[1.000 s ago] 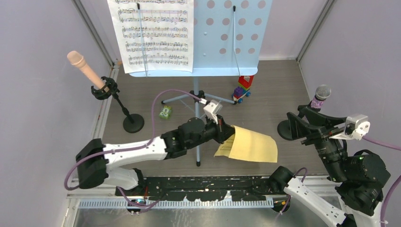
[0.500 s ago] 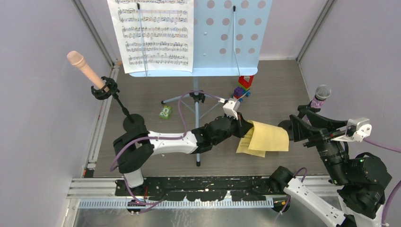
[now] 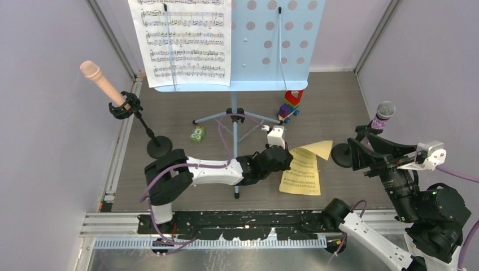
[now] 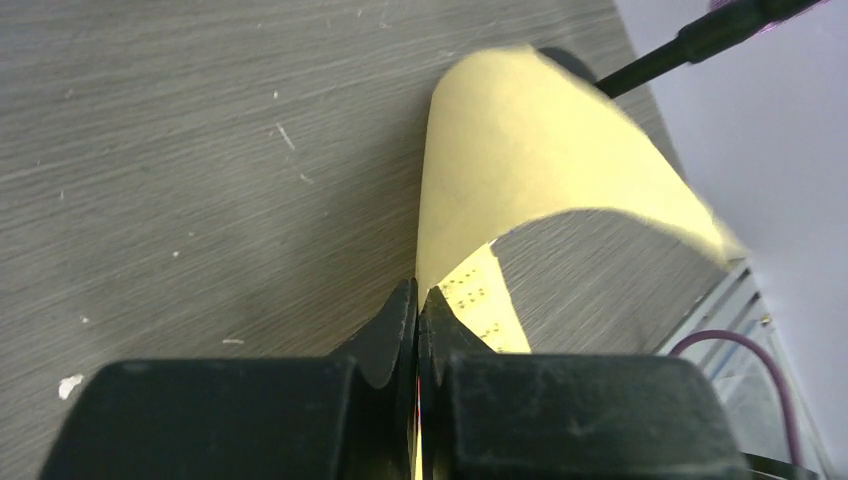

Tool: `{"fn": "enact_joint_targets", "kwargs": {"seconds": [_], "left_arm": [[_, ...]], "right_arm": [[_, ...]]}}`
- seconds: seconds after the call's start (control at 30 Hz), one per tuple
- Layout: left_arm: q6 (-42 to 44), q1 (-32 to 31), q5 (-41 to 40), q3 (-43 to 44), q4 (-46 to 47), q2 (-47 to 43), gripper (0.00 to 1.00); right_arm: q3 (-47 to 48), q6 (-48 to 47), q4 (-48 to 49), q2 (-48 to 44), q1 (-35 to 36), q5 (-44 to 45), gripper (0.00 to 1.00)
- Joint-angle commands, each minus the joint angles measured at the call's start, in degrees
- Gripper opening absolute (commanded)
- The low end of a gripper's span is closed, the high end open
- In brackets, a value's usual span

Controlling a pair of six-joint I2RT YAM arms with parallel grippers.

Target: Pack up the instrument practice props

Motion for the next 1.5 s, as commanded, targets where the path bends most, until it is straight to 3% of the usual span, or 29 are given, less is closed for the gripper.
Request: {"fn": "enact_joint_targets", "kwargs": {"seconds": [0.0, 0.93, 1.23, 1.47], "left_arm": [[-1.2, -1.3, -5.1, 3.7, -6.3, 1.0, 0.00], [-4.5, -2.6, -7.6, 10.0, -9.5, 8.0, 0.05], [-5.3, -2.5, -8.9, 8.5, -11.0, 6.3, 0.37], [-3.1, -2.6, -11.9, 8.5, -14.1, 3.2, 0.44]], "right_arm": [[-0.3, -0.3, 0.8, -0.2, 0.0, 0.7, 0.66], [0.1, 0.8, -1.2, -0.9, 0.0, 0.8, 0.66], [-0.4, 0.6, -1.0, -1.1, 0.0, 1.1, 0.66], [-0.6, 0.8, -0.6, -0.8, 0.0, 0.7, 0.66]]}}
